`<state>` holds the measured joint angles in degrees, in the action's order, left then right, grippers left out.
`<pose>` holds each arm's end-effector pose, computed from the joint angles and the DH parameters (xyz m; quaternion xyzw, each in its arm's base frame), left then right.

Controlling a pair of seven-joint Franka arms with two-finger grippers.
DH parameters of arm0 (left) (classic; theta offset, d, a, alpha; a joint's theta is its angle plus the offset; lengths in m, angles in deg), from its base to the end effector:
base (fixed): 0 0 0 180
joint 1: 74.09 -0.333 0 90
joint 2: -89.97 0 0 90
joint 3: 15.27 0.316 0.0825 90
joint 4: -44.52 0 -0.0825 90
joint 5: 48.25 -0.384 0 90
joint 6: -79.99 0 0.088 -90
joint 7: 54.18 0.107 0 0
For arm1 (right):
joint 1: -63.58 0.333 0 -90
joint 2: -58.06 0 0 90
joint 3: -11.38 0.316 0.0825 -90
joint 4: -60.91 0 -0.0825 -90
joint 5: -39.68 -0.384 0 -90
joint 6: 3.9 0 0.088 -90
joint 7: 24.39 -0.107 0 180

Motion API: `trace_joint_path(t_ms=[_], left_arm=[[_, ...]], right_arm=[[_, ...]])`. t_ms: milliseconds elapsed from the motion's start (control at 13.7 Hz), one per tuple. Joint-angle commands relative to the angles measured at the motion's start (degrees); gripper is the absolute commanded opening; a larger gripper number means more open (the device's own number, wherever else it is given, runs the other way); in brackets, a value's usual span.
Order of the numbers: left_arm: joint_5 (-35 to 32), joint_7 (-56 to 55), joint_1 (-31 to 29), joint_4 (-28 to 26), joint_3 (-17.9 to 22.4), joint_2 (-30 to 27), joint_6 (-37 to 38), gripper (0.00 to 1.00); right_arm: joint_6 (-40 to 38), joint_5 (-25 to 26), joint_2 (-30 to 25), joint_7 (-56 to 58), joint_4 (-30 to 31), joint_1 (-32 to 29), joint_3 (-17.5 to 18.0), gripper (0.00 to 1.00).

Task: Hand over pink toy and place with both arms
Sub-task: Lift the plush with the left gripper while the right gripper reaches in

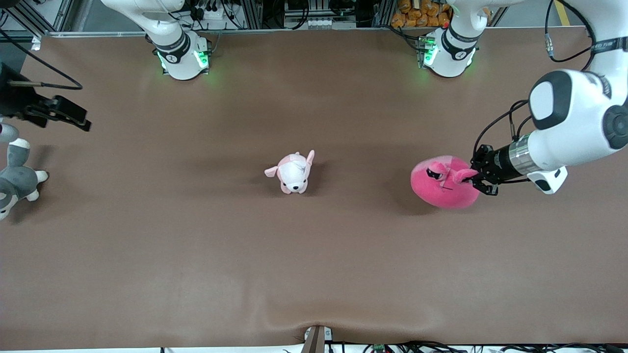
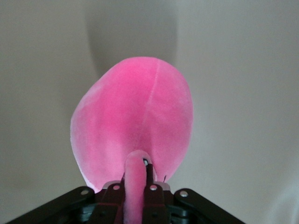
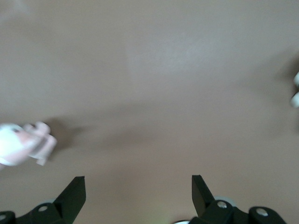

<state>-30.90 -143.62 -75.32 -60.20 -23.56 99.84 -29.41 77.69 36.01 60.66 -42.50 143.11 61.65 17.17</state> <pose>0.5914 -0.0910 0.4354 0.7043 0.6919 -0.1431 0.0682 0.5518 0.0433 0.6505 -0.9918 0.1201 0.0339 0.0281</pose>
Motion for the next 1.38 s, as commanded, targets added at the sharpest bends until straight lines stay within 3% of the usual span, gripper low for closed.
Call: trace_joint_path(t_ms=[0, 219, 656, 1312], left_arm=[[3.5, -2.0, 0.1, 5.4, -0.4, -0.1, 5.1, 0.00], [3.5, -9.3, 0.6, 10.6, -4.2, 0.2, 7.2, 0.00], [3.4, -27.6, 2.5, 18.0, -12.7, 2.8, 7.1, 0.00], [3.3, -48.6, 16.2, 23.2, -13.1, 7.4, -0.1, 0.00]], right_arm=[[-0.5, -5.3, 1.7, -18.1, -2.0, 3.1, 0.2, 1.00], [1.2, -10.6, 2.9, -35.6, -2.1, 6.1, 0.2, 1.00], [13.0, -11.9, 5.9, -66.3, -2.1, 16.0, 0.2, 1.00], [36.5, -11.6, 14.4, -108.0, -2.3, 29.7, 0.1, 1.00]])
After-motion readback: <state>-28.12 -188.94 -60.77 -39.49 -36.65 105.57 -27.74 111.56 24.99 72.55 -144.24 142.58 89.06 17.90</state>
